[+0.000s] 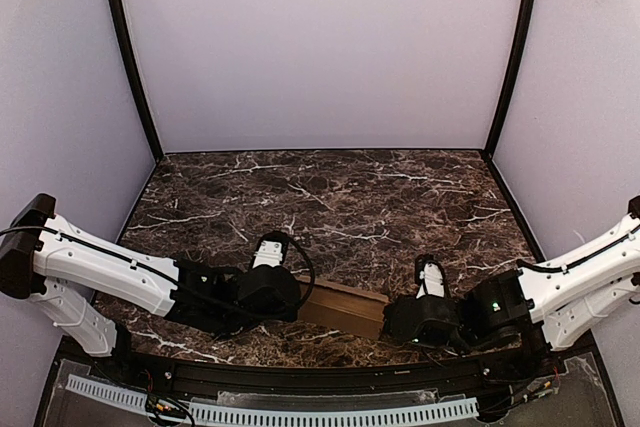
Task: Fold the paper box
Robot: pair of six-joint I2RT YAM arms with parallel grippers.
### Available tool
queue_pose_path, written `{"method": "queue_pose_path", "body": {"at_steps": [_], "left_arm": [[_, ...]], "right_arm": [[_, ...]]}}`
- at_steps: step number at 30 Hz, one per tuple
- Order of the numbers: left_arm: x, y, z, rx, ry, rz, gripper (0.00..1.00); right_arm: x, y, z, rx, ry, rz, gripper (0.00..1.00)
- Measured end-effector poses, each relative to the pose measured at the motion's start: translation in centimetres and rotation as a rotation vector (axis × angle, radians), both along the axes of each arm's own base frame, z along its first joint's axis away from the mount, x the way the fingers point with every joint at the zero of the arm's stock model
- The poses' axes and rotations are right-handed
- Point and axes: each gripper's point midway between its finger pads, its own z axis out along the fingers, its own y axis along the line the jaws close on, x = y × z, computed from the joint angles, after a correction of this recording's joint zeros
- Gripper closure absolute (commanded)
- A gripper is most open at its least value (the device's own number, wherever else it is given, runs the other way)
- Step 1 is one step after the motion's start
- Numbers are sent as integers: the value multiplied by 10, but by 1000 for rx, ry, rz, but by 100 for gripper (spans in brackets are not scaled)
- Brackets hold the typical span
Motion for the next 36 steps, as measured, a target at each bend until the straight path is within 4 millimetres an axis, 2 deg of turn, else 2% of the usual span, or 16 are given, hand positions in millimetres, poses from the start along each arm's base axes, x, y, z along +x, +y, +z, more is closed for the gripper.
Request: {"method": "queue_pose_path", "body": {"at_steps": [7, 8, 10, 12, 14, 17, 19, 22, 27, 36], "left_arm": [[0, -1, 0, -3, 0, 0, 100], [0, -1, 0, -5, 1, -1, 100], [0, -2, 0, -7, 3, -3, 100], [-1, -3, 0, -10, 5, -6, 100], [-2, -4, 0, -13, 7, -9, 100], [-1, -2, 0, -7, 5, -5, 100], [0, 1, 0, 3, 0, 3, 99], [1, 3, -1, 10, -4, 10, 100], [1, 5, -1, 16, -9, 14, 100], [2, 6, -1, 23, -12, 17, 100]], "right_arm": [[-2, -1, 1, 6, 4, -13, 98], [-3, 0, 3, 3, 6, -12, 92], [-4, 0, 7, 2, 13, -12, 88], [-7, -4, 7, -23, 23, -5, 79], [-9, -9, 6, -50, 33, 0, 74], [-14, -24, 2, -115, 57, 9, 71], [-16, -48, -7, -218, 67, 12, 71], [-16, -63, -6, -277, 62, 20, 70], [-13, -63, 11, -260, 31, 46, 62], [0, -37, 60, -138, -78, 141, 64]]}}
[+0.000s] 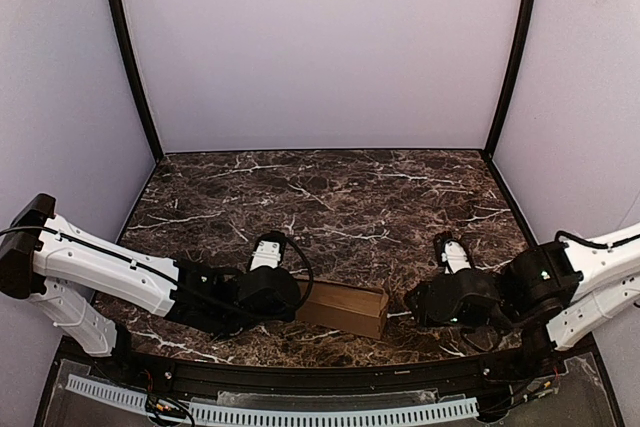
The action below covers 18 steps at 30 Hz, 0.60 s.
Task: Fold the paper box
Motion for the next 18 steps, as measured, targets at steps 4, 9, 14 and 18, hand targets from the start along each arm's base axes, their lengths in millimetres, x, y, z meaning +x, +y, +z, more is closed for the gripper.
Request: {"method": "queue_pose_path", "body": {"at_steps": [4, 9, 14, 18], "left_arm": [[0, 0, 0, 2, 0, 0, 100], [0, 0, 0, 6, 0, 1, 100], [1, -1, 0, 10, 0, 1, 100], [1, 0, 0, 14, 0, 3, 100]], "right_arm": [[8, 11, 11, 26, -30, 56, 61], [11, 31, 19, 44, -50, 150, 56], [11, 51, 20, 34, -54, 220, 56], [12, 61, 12, 5, -40, 242, 56]]}}
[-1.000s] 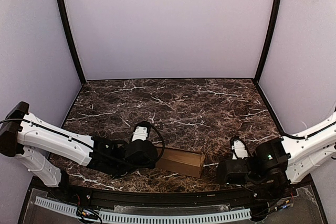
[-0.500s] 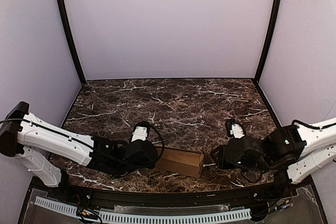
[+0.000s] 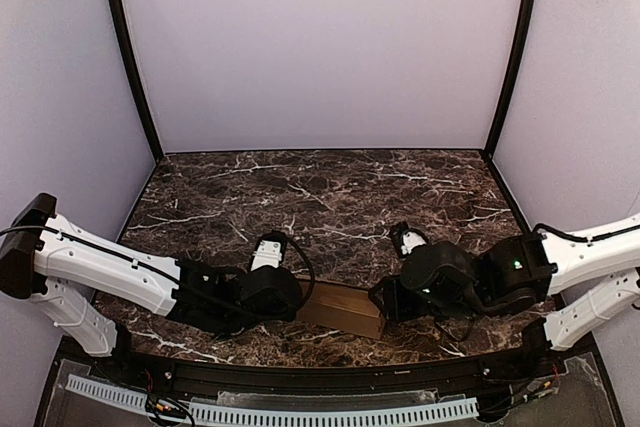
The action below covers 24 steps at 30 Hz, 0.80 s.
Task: Fold the paper box
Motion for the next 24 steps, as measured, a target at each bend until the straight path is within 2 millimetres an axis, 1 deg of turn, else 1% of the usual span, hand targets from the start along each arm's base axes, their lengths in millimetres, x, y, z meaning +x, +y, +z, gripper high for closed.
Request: {"method": "queue_pose_path", "body": {"at_steps": [3, 8, 13, 15, 17, 22, 24], "left_arm": [[0, 1, 0, 2, 0, 4, 100], [0, 3, 0, 6, 1, 13, 100], [0, 3, 0, 0, 5, 19, 100], [0, 3, 0, 0, 6, 21, 100], [0, 4, 0, 4, 6, 24, 100], [1, 6, 1, 10, 5, 27, 100], [1, 7, 1, 14, 2, 32, 100]], "right_arm": [[2, -1, -15, -51, 17, -10, 59], [7, -7, -37, -116, 54, -52, 69], [11, -8, -41, -118, 65, -81, 76], [14, -7, -41, -108, 66, -91, 80], [19, -6, -42, -89, 68, -107, 82], [31, -8, -54, -53, 77, -130, 85], [35, -6, -55, -41, 74, -130, 89]]}}
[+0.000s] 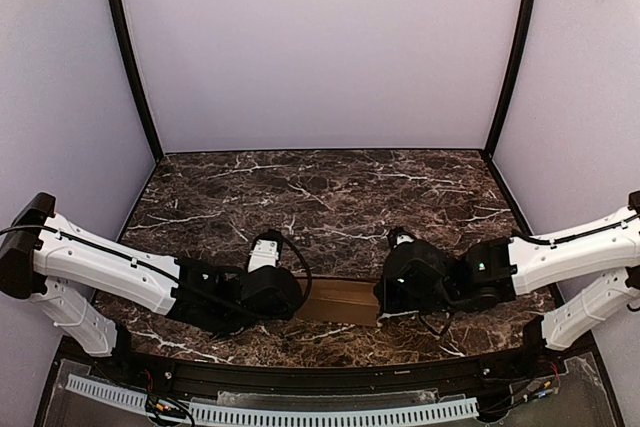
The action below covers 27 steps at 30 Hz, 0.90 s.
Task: Fold the paper box
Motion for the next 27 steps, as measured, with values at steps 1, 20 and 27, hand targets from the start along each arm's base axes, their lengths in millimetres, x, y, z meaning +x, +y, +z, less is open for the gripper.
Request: {"method": "queue_pose_path", "body": {"at_steps": [1, 20, 27], "left_arm": [[0, 1, 0, 3, -2, 3, 100], [6, 23, -1, 64, -43, 57, 100], [8, 23, -1, 76, -57, 65, 100]], "right_arm": [[2, 1, -1, 1, -2, 3, 91], [24, 28, -4, 71, -57, 76, 85], [23, 29, -3, 67, -56, 90, 80]]}}
